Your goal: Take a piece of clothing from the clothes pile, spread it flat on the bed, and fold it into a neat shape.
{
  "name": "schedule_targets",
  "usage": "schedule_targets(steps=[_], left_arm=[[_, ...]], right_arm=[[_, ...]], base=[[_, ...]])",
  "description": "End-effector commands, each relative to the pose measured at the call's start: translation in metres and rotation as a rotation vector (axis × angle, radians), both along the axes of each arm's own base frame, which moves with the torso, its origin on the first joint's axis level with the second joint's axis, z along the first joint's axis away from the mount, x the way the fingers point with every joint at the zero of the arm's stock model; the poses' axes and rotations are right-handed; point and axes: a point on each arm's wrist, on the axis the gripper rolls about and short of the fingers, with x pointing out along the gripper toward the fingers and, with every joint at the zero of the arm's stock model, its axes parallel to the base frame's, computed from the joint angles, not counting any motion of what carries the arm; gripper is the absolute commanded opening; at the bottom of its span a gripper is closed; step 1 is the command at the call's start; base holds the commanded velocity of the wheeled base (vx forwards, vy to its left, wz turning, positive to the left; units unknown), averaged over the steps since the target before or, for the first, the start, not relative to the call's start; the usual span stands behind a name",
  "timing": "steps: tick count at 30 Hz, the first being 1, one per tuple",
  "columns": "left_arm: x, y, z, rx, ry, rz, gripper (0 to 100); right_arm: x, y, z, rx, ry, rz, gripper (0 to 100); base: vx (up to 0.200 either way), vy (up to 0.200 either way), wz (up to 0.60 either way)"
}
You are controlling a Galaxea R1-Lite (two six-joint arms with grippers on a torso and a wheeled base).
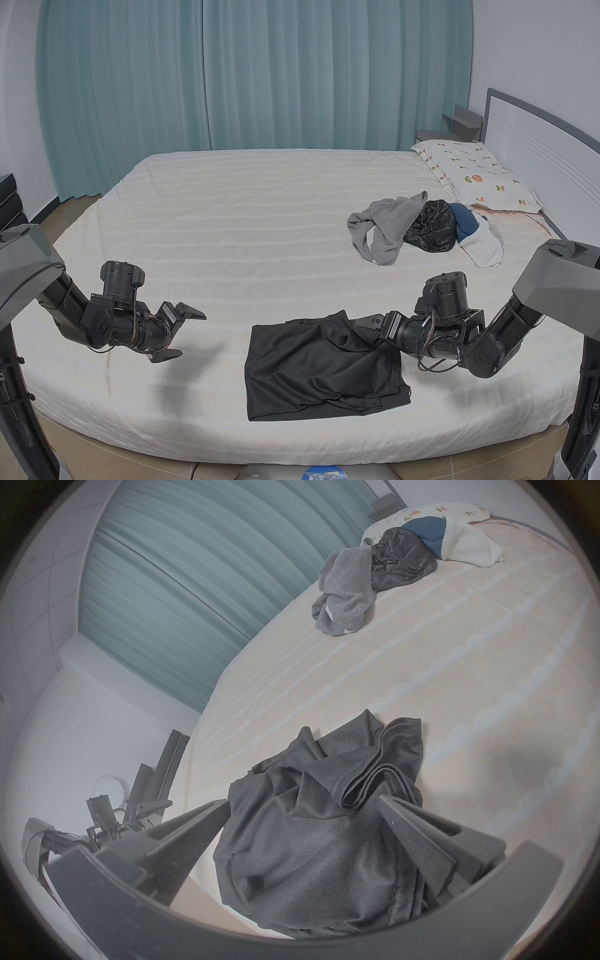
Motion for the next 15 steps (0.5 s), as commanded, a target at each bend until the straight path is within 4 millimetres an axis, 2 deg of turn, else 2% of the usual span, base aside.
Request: schedule_targets(steps=[1, 9, 14, 15], left_arm=[[0.0, 0.0, -0.001, 0.0, 0.002, 0.0, 100], [0.0, 0.0, -0.001, 0.001, 0.001, -0.001, 100], [0.0, 0.0, 0.0, 0.001, -0.001, -0.001, 100], [0.0, 0.0, -0.001, 0.001, 0.001, -0.001, 100]], right_arm=[[0.009, 0.005, -0.012, 0.007, 0.03, -0.014, 100], [0.031, 0.01, -0.027, 0.015, 0.076, -0.046, 100], [0.034, 0.008, -0.03, 0.007, 0.096, -0.058, 100], [0.034, 0.007, -0.03, 0.007, 0.096, -0.06, 0]], base=[[0.0, 0.0, 0.0], [0.0, 0.0, 0.0], [0.0, 0.0, 0.0], [0.0, 0.0, 0.0]])
